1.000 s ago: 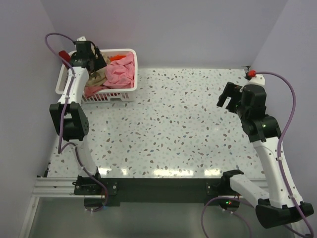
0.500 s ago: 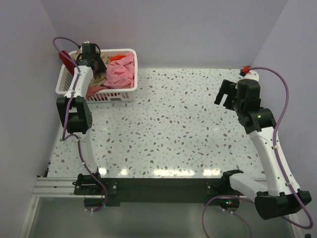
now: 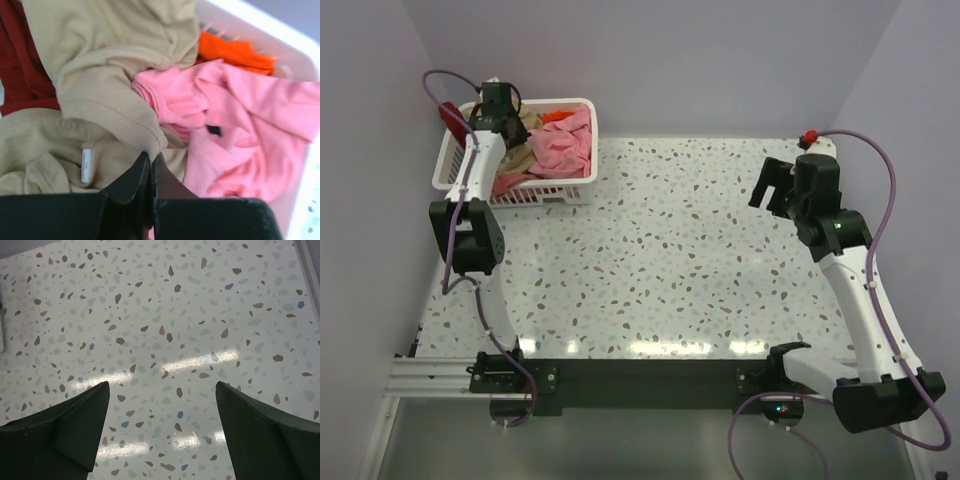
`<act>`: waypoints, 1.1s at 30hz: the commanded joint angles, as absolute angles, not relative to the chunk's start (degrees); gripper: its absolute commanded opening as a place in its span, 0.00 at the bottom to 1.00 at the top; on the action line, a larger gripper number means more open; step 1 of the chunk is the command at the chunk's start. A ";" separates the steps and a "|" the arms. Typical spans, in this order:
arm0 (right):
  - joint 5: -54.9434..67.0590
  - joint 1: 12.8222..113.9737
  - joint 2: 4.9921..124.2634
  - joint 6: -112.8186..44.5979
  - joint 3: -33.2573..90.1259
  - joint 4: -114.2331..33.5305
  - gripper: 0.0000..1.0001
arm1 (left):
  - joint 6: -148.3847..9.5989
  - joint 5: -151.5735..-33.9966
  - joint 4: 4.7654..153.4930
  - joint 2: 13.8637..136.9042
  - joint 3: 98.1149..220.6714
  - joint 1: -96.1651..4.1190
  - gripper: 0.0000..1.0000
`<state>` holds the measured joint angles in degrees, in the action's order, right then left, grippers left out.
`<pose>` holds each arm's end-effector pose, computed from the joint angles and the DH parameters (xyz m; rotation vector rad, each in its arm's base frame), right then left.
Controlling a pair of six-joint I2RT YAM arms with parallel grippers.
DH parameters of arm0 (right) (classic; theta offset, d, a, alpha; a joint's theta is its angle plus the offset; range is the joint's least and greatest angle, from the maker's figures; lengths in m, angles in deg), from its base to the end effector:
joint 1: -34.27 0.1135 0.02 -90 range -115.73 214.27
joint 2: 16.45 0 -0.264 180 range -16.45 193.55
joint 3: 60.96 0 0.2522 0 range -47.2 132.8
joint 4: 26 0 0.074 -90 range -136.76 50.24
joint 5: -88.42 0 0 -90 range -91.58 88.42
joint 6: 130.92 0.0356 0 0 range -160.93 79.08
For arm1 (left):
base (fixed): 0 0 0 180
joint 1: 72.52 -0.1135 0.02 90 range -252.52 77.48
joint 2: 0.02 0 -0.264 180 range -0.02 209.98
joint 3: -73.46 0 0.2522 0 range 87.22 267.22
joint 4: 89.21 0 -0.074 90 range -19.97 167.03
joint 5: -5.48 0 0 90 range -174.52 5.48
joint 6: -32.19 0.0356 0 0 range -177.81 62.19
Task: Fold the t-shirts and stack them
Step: Grab the tshirt from the pile, then move the tshirt to the center of the board
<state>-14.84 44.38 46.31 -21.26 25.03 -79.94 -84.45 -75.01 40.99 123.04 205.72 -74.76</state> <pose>0.2223 0.0313 0.3922 0.3113 2.0685 0.0707 0.4952 0.0253 0.3041 -0.6491 2.1731 -0.0360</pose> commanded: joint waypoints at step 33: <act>-5.45 44.47 49.82 -22.47 28.65 -73.95 0.89 | -108.56 -130.00 78.56 79.35 190.37 -66.39 0.00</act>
